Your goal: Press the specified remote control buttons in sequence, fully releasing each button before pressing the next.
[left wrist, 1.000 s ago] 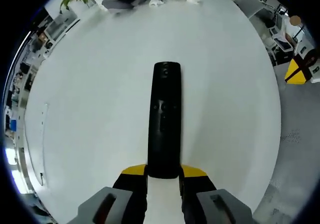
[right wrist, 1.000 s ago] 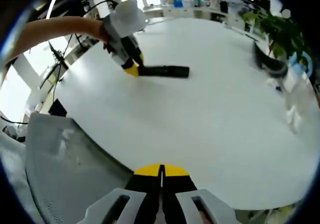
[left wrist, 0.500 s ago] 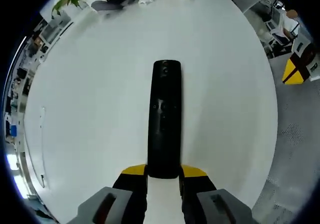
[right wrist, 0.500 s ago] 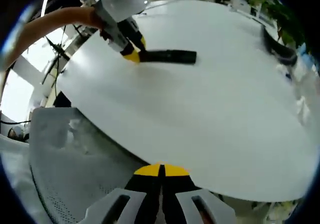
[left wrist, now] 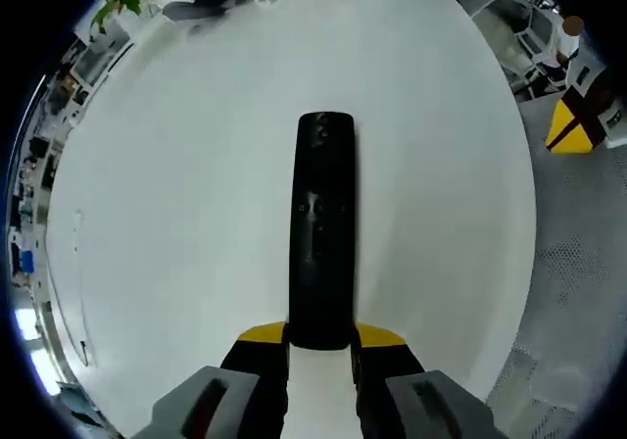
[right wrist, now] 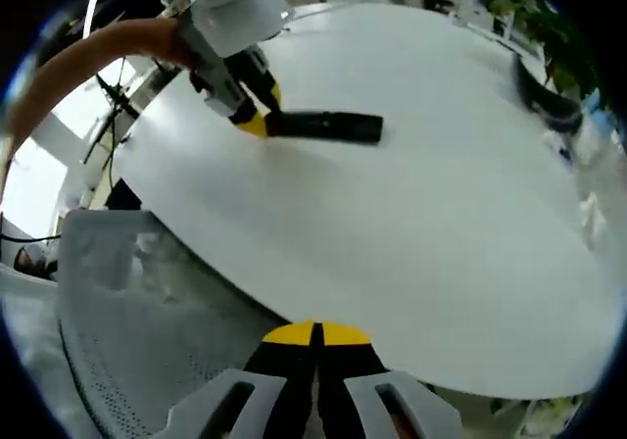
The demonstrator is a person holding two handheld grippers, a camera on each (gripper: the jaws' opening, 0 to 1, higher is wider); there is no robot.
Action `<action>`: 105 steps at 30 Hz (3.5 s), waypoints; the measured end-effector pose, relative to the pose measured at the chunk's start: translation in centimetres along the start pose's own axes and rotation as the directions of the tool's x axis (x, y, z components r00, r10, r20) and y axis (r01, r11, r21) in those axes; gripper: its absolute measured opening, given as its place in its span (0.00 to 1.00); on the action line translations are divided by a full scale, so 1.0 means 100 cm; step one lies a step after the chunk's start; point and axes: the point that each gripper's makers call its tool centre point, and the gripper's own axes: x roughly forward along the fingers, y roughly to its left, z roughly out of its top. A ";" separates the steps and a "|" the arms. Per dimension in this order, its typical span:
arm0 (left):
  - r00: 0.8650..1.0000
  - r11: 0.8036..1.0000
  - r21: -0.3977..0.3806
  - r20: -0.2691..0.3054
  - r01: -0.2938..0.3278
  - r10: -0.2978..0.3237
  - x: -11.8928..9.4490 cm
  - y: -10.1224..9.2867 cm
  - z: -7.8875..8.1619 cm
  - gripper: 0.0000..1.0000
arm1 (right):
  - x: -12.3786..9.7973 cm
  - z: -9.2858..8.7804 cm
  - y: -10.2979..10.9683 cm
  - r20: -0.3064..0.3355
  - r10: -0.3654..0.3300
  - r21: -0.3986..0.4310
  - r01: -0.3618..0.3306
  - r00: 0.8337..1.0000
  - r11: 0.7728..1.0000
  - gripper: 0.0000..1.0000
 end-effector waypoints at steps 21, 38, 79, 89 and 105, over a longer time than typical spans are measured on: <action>0.999 0.999 0.033 -0.052 -0.002 0.004 -0.001 -0.023 -0.006 0.24 | -0.001 0.001 -0.001 0.014 -0.007 -0.007 0.007 1.000 1.000 0.00; 0.999 1.000 0.016 -0.052 0.001 0.000 -0.002 -0.043 -0.009 0.24 | 0.000 0.001 -0.001 0.009 -0.007 -0.009 0.007 1.000 1.000 0.00; 0.999 1.000 0.012 -0.052 0.003 -0.003 -0.005 -0.092 -0.016 0.23 | 0.000 0.001 0.000 0.010 0.001 -0.005 -0.001 1.000 1.000 0.00; 0.999 1.000 0.002 -0.037 0.007 -0.007 -0.005 -0.099 -0.018 0.24 | 0.000 0.001 0.000 0.007 0.003 -0.006 -0.003 1.000 1.000 0.00; 1.000 1.000 -0.001 0.022 0.009 -0.009 -0.006 -0.105 -0.021 0.24 | 0.000 0.000 0.000 0.007 0.005 -0.001 -0.005 1.000 1.000 0.00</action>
